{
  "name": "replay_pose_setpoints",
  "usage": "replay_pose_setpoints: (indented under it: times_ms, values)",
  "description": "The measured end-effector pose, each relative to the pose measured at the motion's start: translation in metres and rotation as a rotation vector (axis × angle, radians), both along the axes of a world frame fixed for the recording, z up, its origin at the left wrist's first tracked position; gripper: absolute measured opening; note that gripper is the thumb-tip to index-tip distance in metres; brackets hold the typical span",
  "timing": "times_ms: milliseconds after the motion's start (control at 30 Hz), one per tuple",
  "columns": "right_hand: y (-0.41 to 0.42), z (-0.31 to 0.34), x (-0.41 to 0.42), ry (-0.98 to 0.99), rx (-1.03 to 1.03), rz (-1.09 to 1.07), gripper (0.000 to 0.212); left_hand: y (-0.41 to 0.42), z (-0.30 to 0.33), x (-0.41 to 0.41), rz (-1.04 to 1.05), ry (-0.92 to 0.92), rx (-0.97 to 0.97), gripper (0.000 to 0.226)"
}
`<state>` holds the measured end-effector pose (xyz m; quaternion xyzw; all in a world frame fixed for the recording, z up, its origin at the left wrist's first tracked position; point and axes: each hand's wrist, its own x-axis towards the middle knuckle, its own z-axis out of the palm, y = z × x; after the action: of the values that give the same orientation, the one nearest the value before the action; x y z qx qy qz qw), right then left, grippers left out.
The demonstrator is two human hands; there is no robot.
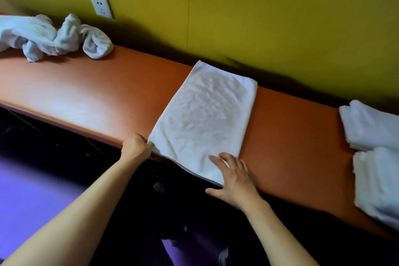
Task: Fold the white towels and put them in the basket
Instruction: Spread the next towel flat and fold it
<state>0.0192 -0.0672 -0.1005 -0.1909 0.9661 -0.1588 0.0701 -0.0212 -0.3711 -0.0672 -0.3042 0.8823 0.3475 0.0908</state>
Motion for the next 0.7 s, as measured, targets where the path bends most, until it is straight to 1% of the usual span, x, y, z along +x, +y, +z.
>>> replay_pose_setpoints:
  times_ms: [33,67,133,233,333,400,500,533,633,700]
  values:
    - [0.002,-0.003,0.007,0.014,0.065,0.018,0.092,0.0,0.0,0.001,-0.019,-0.009,-0.001,0.022]
    - [0.003,-0.004,0.011,0.035,0.086,0.011,0.095,0.002,0.0,0.003,-0.033,-0.004,-0.005,0.023]
    - [0.002,-0.003,0.016,0.072,0.092,-0.015,0.094,0.008,-0.002,0.008,-0.041,0.036,0.011,0.029]
    - [0.002,0.001,0.022,0.099,0.085,-0.014,0.079,0.016,-0.002,0.014,0.016,0.061,0.034,0.043]
    - [0.009,0.009,0.029,0.171,0.06,-0.065,0.062,0.021,0.0,0.011,0.056,-0.005,0.063,0.051]
    - [0.018,0.014,0.031,0.168,0.063,-0.114,0.056,0.027,0.0,0.011,0.083,-0.044,0.085,0.048]
    - [0.032,0.02,0.034,0.112,0.071,-0.156,0.054,0.041,-0.001,0.016,0.09,-0.056,0.107,0.028]
    - [0.037,0.023,0.035,0.115,0.059,-0.17,0.053,0.046,0.0,0.019,0.09,-0.049,0.131,0.026]
    - [0.047,0.032,0.041,0.121,-0.023,-0.218,0.05,0.055,0.003,0.033,0.092,0.029,0.144,0.034]
    - [0.052,0.038,0.047,0.142,-0.088,-0.266,0.047,0.056,0.007,0.046,0.099,0.096,0.169,0.033]
